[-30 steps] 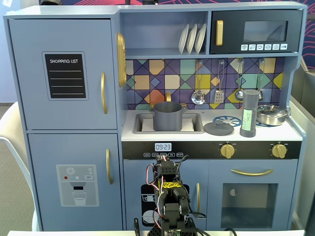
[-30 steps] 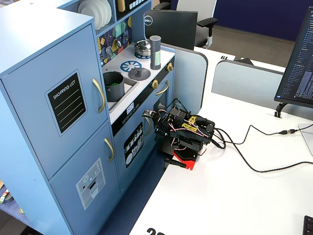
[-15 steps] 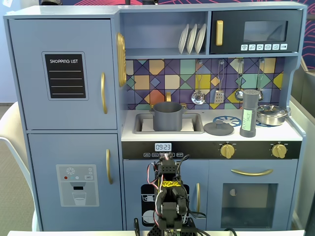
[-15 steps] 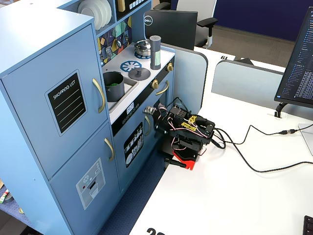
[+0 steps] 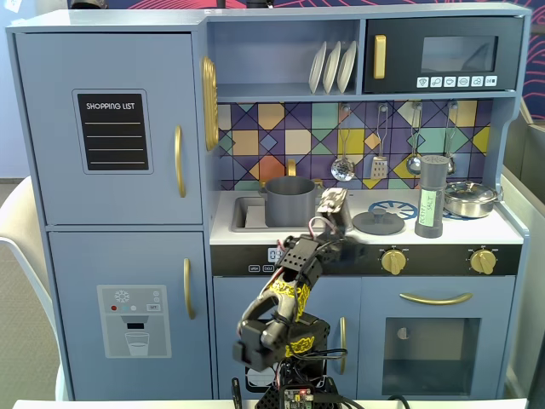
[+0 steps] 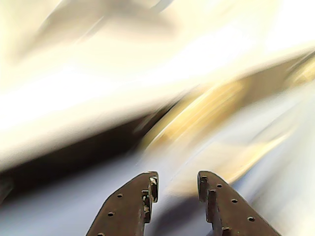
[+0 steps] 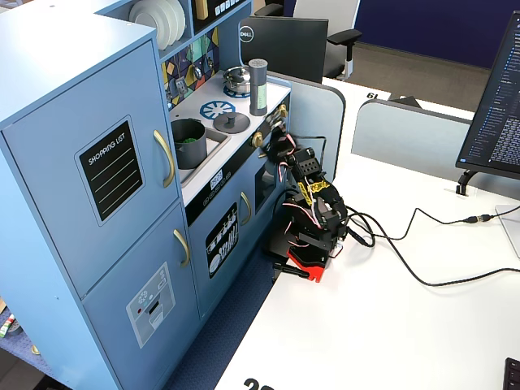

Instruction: Put salt in the gray recipient

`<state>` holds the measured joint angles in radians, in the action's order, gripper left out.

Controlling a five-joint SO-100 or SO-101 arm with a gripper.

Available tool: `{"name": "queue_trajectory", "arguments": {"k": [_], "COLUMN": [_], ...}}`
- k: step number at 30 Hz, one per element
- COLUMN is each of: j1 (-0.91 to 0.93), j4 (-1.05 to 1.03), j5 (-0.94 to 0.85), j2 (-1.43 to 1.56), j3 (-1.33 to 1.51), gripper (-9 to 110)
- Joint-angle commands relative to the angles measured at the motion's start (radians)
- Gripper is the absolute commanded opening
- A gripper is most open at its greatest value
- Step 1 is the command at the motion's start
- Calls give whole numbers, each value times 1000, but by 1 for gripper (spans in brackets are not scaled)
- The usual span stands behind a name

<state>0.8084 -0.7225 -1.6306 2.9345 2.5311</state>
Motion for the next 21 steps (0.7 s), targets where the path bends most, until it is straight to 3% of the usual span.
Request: {"name": "queue_trajectory", "arguments": {"k": [1, 9, 16, 21], "j1": [115, 192, 189, 169], "j4": [305, 615, 755, 784], "j5": [12, 132, 176, 163], "j2": [-94, -351, -551, -719], "j3": [-115, -206, -298, -431], "gripper": [6, 47, 60, 59]}}
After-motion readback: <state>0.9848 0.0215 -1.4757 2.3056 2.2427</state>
